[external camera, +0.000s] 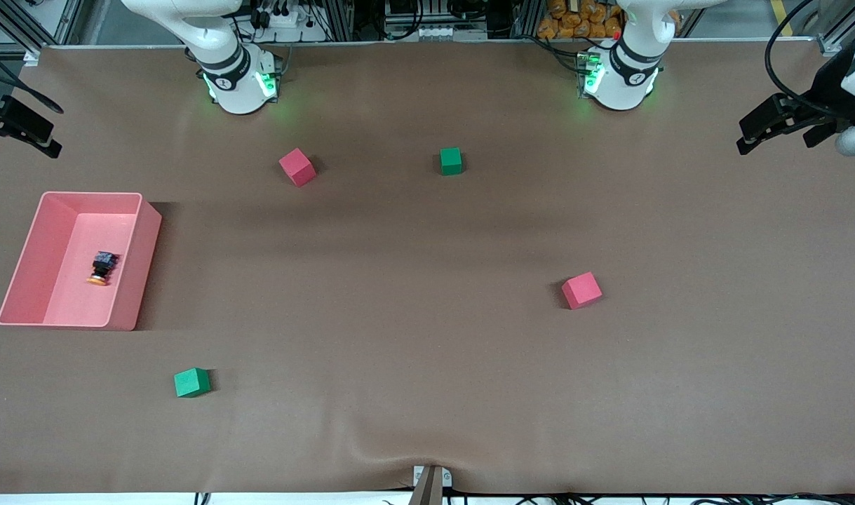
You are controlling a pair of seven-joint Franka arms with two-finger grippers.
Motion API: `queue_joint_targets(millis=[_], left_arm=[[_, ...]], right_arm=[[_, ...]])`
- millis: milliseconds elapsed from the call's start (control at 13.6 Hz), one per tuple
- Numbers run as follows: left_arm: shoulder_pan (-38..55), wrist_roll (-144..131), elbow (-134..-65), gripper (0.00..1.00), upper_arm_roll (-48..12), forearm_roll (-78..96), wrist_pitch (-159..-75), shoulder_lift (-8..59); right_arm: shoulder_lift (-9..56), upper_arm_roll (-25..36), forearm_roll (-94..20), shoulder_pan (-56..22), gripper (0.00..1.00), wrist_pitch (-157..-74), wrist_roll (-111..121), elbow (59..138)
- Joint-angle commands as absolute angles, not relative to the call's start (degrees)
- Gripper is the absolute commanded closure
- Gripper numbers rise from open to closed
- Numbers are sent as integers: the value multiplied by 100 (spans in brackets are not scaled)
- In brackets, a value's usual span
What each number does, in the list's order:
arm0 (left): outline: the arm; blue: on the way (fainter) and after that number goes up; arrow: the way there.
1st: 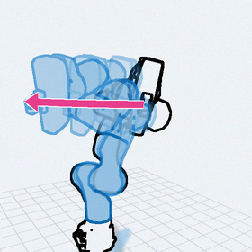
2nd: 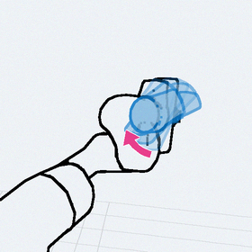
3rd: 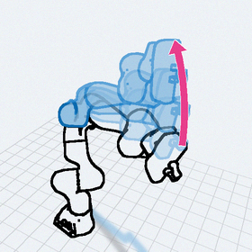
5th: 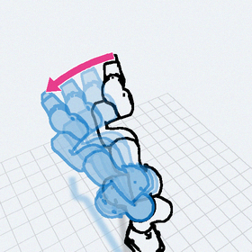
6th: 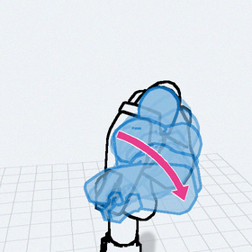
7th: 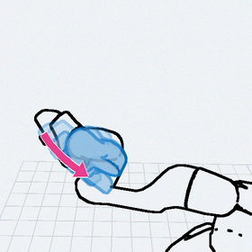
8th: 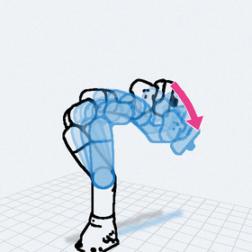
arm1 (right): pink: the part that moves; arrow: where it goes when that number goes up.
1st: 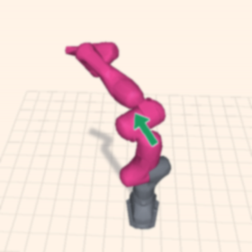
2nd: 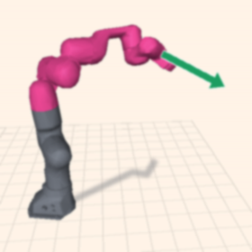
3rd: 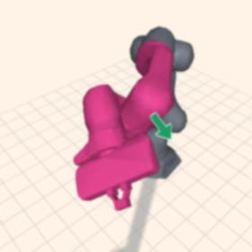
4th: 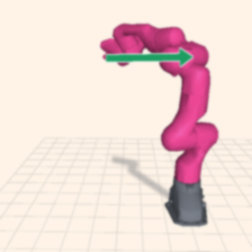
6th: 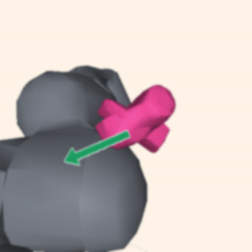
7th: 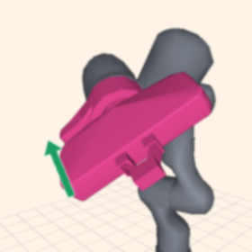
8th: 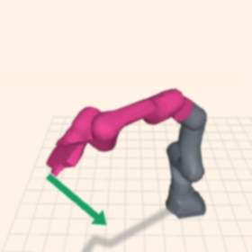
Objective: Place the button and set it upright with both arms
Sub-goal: 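Reach the right gripper toward the button in the pink tray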
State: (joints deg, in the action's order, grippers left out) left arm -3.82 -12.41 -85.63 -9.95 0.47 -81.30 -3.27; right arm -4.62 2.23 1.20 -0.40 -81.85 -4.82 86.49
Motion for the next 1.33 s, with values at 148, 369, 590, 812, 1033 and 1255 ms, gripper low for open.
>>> queue_joint_targets(millis=[148, 369, 590, 812, 1033, 1255], left_arm=[[-439, -1169, -8482, 0, -1002, 106, -7998, -387], [-431, -1169, -8455, 0, -993, 53, -7998, -387], [-439, -1160, -8455, 0, -1002, 70, -7832, -413], [-439, -1151, -8464, 0, -993, 53, -7805, -439], [-431, -1160, -8455, 0, -1019, 53, -7805, -439], [-431, -1143, -8455, 0, -1011, 61, -7813, -431]], right_arm=[[-440, 229, 105, 17, 0, -8200, -387, 8640], [-202, 237, 158, 35, 0, -8191, -343, 8631], [87, 264, 376, 184, 0, -8174, -343, 8657], [552, 264, 913, 491, 0, -8209, -186, 8684], [1044, 264, 853, 1166, 0, -8646, 725, 8753], [1711, 255, 608, 1852, 0, -9288, 1546, 8894]])
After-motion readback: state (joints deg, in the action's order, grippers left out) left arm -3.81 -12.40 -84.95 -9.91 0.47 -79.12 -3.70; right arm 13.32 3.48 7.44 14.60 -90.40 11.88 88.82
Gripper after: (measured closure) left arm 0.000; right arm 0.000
